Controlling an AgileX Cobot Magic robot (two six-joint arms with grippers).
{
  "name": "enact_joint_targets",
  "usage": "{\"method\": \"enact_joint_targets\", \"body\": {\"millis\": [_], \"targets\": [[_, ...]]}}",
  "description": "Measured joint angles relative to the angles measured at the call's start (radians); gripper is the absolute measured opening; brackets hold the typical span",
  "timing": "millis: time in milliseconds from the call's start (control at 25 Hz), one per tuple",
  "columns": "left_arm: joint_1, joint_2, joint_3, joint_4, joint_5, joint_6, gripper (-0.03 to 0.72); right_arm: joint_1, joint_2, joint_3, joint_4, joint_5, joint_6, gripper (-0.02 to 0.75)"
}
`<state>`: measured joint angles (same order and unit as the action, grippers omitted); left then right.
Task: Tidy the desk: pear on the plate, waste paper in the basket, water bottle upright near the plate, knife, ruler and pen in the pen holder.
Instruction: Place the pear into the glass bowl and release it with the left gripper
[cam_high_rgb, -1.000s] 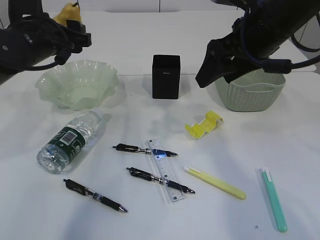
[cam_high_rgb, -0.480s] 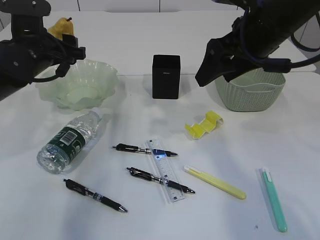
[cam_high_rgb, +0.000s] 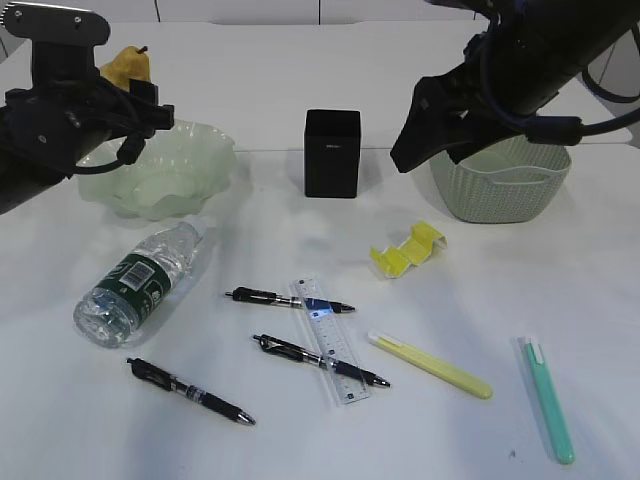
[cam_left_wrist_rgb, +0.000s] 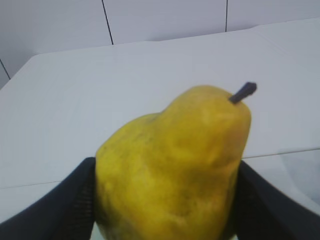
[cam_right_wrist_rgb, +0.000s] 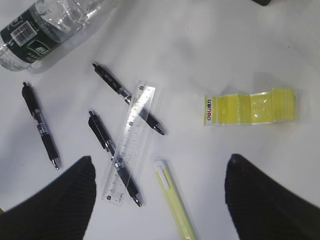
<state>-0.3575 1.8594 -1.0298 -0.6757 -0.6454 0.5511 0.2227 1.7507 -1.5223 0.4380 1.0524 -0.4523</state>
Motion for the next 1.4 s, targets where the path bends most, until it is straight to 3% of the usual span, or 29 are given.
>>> {"method": "enact_joint_targets", "body": {"millis": [800,1400], "targets": [[0.0,0.074,-0.002,0.04,-0.106,-0.063,0.503,0.0,0.0,0.0,0.0,-0.007,0.0,0.593],[0.011,0.232,-0.138,0.079,-0.091,-0.078,0.503,0.0,0.0,0.0,0.0,-0.013,0.0,0.593]]}}
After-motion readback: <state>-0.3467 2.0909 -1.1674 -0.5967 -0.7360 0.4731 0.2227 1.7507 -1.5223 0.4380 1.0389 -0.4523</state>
